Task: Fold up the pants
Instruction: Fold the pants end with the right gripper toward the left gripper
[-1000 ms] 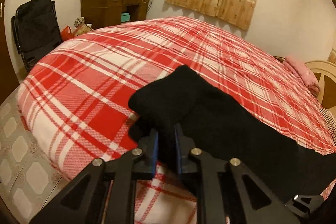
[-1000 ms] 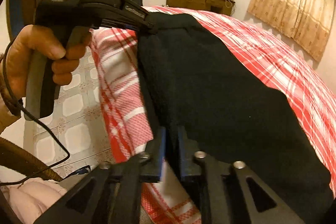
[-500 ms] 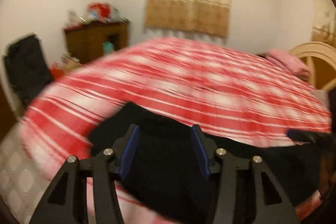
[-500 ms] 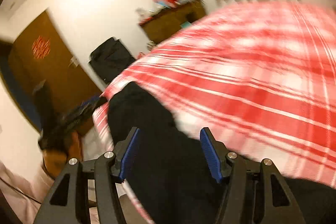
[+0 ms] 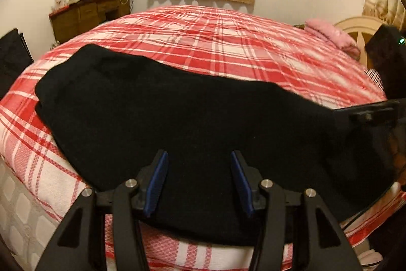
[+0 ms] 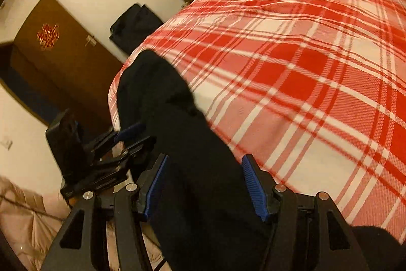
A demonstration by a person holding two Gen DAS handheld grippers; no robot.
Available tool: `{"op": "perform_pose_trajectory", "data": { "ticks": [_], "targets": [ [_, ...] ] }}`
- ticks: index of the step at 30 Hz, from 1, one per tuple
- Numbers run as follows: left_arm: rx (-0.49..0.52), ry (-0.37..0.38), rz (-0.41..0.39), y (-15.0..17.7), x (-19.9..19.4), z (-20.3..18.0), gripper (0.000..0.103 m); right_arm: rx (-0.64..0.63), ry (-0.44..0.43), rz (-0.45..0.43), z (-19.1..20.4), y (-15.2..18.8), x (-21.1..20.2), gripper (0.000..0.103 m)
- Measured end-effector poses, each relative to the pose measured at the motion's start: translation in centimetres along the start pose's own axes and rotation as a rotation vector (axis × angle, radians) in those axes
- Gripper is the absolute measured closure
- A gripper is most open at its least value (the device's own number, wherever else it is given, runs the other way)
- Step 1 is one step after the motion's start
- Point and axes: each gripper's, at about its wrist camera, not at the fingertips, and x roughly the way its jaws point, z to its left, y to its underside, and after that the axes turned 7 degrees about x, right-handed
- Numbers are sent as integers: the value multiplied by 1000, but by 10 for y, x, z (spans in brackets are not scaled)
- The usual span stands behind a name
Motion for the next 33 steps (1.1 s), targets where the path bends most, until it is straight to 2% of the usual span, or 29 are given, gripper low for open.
{"op": "perform_pose_trajectory", "data": {
  "ticks": [5, 7, 9, 13, 18, 22, 24, 26, 28, 29, 33],
  "targets": [
    [16, -52, -3, 3, 2, -5, 49, -85, 41, -6, 18, 8, -3, 42],
    [19, -60, -5, 5, 3, -6, 48, -95, -6, 14, 19, 6, -2, 42],
    [13, -57, -5, 5, 3, -5, 48, -82, -89, 54, 19, 2, 9, 38],
    [10, -53, -2, 4, 4, -4, 48, -101, -122, 107, 23, -8, 26, 36],
    [8, -51, -2, 4, 4, -4, 48, -88, -134, 23, 33, -24, 22, 36],
    [9, -46, -3, 5, 4, -3, 48, -143, -51, 89, 40, -20, 37, 36],
    [9, -47, -5, 5, 4, -3, 48, -149, -13, 72, 39, -22, 40, 36],
    [6, -45, -7, 5, 4, -3, 48, -115, -57, 33, 34, -32, 38, 36],
    [8, -44, -6, 5, 4, -3, 48, -77, -109, 39, 30, -39, 41, 36],
    [9, -43, -5, 4, 4, -4, 48, -65, -131, 75, 29, -41, 46, 36],
    [2, -31, -5, 5, 4, -2, 48, -141, -33, 171, 44, -27, 60, 36]
  ]
}}
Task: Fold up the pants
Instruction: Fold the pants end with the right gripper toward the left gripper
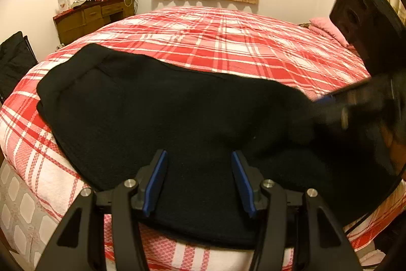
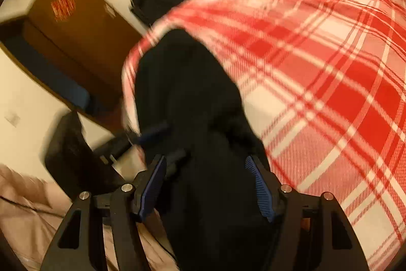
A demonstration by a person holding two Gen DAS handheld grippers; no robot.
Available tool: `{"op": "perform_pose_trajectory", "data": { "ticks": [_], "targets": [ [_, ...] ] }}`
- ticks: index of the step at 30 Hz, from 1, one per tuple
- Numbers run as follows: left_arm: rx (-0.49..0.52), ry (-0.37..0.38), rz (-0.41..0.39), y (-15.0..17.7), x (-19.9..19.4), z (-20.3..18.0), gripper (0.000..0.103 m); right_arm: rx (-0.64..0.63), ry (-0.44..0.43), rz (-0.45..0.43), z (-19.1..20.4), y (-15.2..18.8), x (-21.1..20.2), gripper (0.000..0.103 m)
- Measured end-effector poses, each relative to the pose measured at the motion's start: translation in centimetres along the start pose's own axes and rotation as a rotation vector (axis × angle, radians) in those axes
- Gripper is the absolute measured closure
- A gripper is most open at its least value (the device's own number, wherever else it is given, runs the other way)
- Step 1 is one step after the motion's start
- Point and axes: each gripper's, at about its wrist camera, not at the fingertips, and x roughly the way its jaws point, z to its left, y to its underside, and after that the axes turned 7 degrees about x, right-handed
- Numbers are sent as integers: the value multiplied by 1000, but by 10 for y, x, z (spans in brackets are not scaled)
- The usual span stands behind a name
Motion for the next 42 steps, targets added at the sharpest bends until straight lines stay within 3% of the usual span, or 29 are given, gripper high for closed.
{"op": "perform_pose_trajectory", "data": {
  "ticks": [2, 7, 9, 13, 16, 18, 22, 27, 31, 35, 36, 42],
  "targets": [
    [0, -3, -2, 0, 0, -1, 48, -5, -26, 7, 5, 4, 0, 36],
    [-3, -3, -6, 0, 0, -2, 47, 113, -220, -6, -6, -6, 12, 36],
    [-3, 0, -5, -1, 1, -2, 47, 144, -210, -7, -10, -10, 24, 36],
    [-4, 4, -3, -1, 2, -2, 47, 223, -211, -136, -14, -19, 25, 36],
    [-5, 0, -6, -1, 2, -3, 47, 387, -296, -264, -42, -24, 17, 37],
    [-3, 3, -3, -1, 2, -3, 47, 464, -359, -295, -60, -30, 11, 37],
    [11, 2, -1, -1, 2, -6, 47, 536, -417, -259, -81, -43, 3, 38],
    [30, -12, -7, -2, 4, -12, 47, 496, -396, -225, -81, -65, 1, 40],
    [33, -21, 0, -3, 5, -12, 46, 444, -355, -124, -86, -80, 23, 42],
    [20, -11, 3, -3, 3, -8, 46, 490, -440, -85, -101, -69, 5, 44],
    [19, -10, 3, -4, 3, -7, 46, 485, -423, -97, -102, -62, -4, 44],
    [31, -10, 0, -3, 2, -8, 44, 479, 67, -489, -105, 15, -128, 43]
  ]
}}
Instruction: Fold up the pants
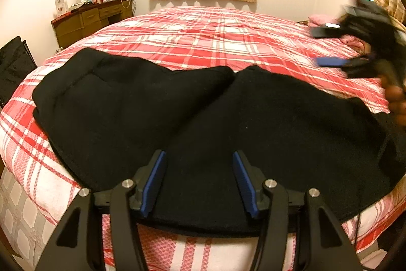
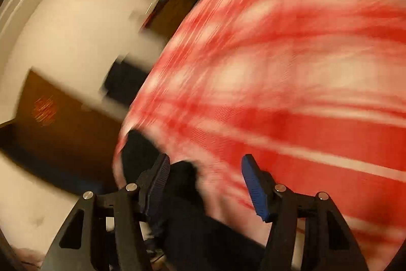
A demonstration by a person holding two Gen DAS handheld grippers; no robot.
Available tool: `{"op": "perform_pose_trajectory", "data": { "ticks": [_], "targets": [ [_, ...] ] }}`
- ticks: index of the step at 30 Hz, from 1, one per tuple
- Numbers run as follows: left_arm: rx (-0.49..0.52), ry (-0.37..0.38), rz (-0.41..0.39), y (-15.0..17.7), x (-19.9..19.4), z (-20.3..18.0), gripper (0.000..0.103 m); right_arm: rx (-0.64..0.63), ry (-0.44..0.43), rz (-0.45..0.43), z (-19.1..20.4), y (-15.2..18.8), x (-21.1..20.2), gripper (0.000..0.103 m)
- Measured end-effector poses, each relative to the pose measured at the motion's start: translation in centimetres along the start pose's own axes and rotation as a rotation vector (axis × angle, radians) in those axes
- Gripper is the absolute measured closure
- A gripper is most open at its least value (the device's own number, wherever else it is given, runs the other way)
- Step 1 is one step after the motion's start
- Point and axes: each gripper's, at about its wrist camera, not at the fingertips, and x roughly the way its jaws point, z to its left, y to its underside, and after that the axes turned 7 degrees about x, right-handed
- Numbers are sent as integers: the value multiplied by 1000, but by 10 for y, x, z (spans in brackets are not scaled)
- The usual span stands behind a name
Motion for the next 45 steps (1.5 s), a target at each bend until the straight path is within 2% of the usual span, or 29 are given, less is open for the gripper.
{"op": "perform_pose_trajectory", "data": {
  "ticks": [2, 4, 5, 8, 11, 13, 17, 20, 22, 25, 26, 27, 29, 31, 32, 34, 36, 39, 43, 45],
  "targets": [
    [11, 3, -6, 0, 0, -1, 43, -72, 105, -80, 3, 26, -33, 43],
    [15, 10, -13, -1, -1, 0, 42, -145, 203, -101, 13, 57, -47, 43],
    [17, 17, -13, -3, -3, 0, 42, -195, 283, -121, 18, 78, -52, 43],
    [1, 45, -42, -15, -15, 4, 42, -245, 421, -145, 17, 116, -60, 43],
    [25, 42, -94, -36, -24, 1, 42, -201, 478, -95, -3, 135, -55, 43],
    [44, 29, -81, -50, -17, -5, 40, -198, 471, -124, -11, 150, -62, 42],
    [55, 52, -41, -63, 4, -17, 39, -186, 468, -148, -12, 166, -74, 42],
    [49, 62, 6, -60, 17, -26, 39, -137, 440, -219, -10, 166, -97, 42],
    [48, 40, 74, -49, 27, -33, 39, -87, 468, -270, -22, 164, -123, 42],
    [60, 0, 44, -40, 22, -38, 33, 29, 511, -258, -53, 163, -146, 42],
    [66, -8, 45, -40, 21, -40, 31, 70, 507, -239, -63, 164, -152, 42],
    [60, -9, 46, -40, 20, -38, 31, 102, 466, -234, -72, 167, -162, 42],
    [6, 6, 55, -41, 14, -32, 31, 140, 444, -298, -78, 170, -191, 42],
    [-28, 15, 32, -41, 4, -31, 31, 192, 451, -428, -89, 169, -233, 42],
    [-30, 15, 15, -41, -2, -33, 31, 261, 428, -519, -101, 169, -264, 42],
    [-18, 34, -26, -39, -14, -43, 31, 368, 371, -592, -126, 170, -298, 42],
    [3, 68, -38, -36, -19, -54, 31, 430, 355, -615, -148, 169, -315, 42],
    [58, 93, -21, -30, -17, -76, 31, 465, 420, -598, -173, 167, -321, 45],
    [94, 111, 5, -24, -15, -89, 31, 439, 498, -594, -174, 157, -320, 48],
    [107, 106, 28, -22, -12, -92, 31, 462, 445, -601, -181, 152, -319, 48]
  ]
}}
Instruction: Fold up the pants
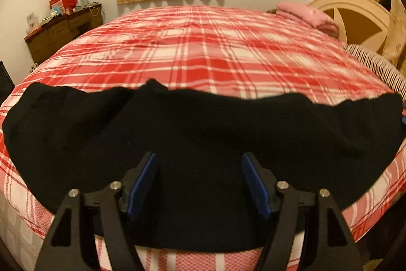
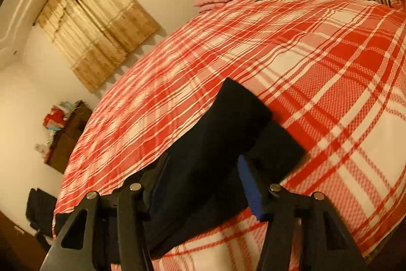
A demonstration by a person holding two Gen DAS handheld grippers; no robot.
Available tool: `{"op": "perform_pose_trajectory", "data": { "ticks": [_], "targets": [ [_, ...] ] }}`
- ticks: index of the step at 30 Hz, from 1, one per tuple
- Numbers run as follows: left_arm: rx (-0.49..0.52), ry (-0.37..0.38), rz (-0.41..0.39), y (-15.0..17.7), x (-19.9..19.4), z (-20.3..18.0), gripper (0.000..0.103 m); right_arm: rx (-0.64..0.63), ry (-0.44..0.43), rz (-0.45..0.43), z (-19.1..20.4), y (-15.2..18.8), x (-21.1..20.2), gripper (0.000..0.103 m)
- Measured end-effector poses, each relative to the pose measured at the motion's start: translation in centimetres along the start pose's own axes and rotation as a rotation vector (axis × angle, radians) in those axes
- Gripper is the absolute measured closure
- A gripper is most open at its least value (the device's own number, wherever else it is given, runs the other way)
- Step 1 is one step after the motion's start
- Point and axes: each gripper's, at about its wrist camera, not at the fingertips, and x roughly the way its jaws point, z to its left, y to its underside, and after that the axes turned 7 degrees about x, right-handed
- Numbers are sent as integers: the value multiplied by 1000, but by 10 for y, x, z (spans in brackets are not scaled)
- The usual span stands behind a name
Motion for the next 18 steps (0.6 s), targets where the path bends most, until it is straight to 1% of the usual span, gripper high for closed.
{"op": "perform_pose_trajectory", "data": {
  "ticks": [1, 2, 5, 8, 10, 12, 13, 14, 18],
  "targets": [
    [-3, 0, 8, 1, 1, 0, 31, 16, -12, 2, -3, -2, 0, 48],
    [-9, 2, 15, 1, 3, 1, 31, 33, -2, -6, -5, -5, 1, 48],
    [-35, 6, 21, 3, 4, 5, 31, 74, 60, -20, -3, -7, 6, 54],
    [-43, 10, 22, 4, 5, 6, 31, 11, 102, -20, 10, 0, 16, 54],
    [-34, 6, 22, 5, 6, 4, 31, -21, 84, 5, 16, 3, 22, 54],
    [-29, 9, 21, 6, 6, 3, 31, -2, 6, 44, 16, 1, 26, 55],
    [-29, 10, 21, 6, 6, 4, 31, 13, -34, 63, 15, -2, 28, 62],
    [-30, 12, 21, 6, 6, 4, 30, 19, -65, 89, 15, -4, 29, 97],
    [-27, 14, 19, 6, 6, 4, 30, -44, -49, 72, 27, -2, 13, 98]
  ]
}}
